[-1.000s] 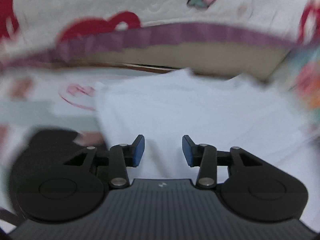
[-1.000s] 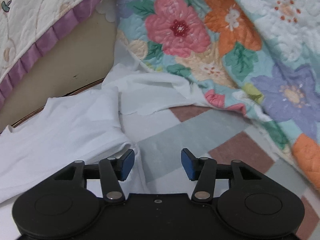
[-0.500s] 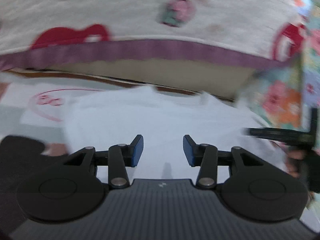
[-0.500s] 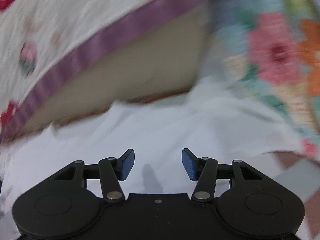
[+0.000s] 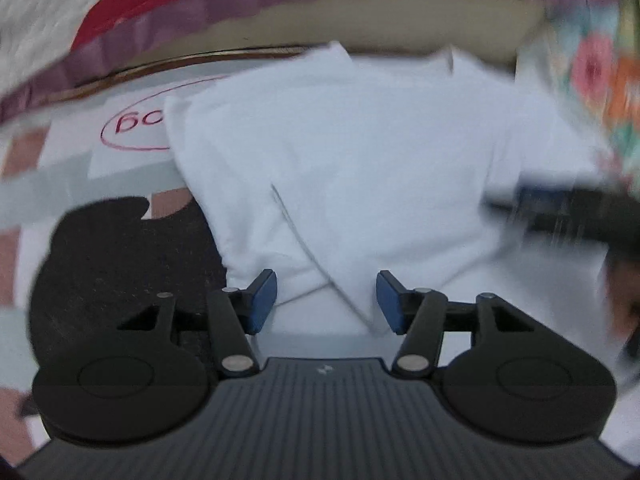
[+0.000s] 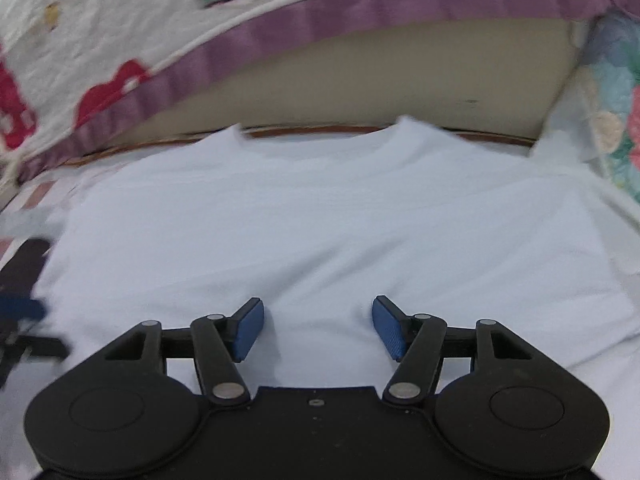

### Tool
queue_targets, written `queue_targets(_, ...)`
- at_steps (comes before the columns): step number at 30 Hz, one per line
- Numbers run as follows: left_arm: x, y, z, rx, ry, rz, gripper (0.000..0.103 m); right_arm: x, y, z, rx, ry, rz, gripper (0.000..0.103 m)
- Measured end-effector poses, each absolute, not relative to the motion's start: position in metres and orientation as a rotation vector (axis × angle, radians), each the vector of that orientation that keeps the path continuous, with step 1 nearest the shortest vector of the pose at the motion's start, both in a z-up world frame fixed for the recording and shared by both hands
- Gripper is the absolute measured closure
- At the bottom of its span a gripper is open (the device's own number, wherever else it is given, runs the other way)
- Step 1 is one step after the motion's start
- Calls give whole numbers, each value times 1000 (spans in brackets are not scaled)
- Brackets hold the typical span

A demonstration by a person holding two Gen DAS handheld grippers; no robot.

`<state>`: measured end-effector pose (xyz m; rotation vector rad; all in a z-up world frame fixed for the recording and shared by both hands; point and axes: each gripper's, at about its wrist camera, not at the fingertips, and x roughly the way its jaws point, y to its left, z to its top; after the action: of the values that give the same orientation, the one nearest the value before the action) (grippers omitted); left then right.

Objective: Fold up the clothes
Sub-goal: 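Release the shirt with the left gripper and hover both grippers over it, then pinch the white T-shirt edge with the right gripper and lift it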

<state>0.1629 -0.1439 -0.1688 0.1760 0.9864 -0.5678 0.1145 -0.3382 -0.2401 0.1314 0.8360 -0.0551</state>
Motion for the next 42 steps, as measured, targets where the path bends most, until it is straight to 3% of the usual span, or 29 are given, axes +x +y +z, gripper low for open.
queue_targets(8, 181, -115, -165, 3, 1001, -532, 48, 99, -252, -238, 38, 892, 200, 31)
queue_targets(14, 177, -109, -164, -15, 943, -497, 48, 85, -265, -218, 147, 965, 321, 39)
queue_targets(19, 157, -110, -158, 23, 956, -483, 48, 46, -342, -181, 210, 946, 141, 37)
queue_targets(26, 79, -143, -145, 119, 989, -669, 48, -111, -452, -124, 330, 850, -238, 36)
queue_targets(31, 13, -171, -136, 99, 1067, -918, 48, -231, -489, -129, 539, 850, -348, 36)
queue_targets(42, -56, -223, -142, 163, 1045, -1247, 48, -318, -481, -168, 534, 886, -461, 36)
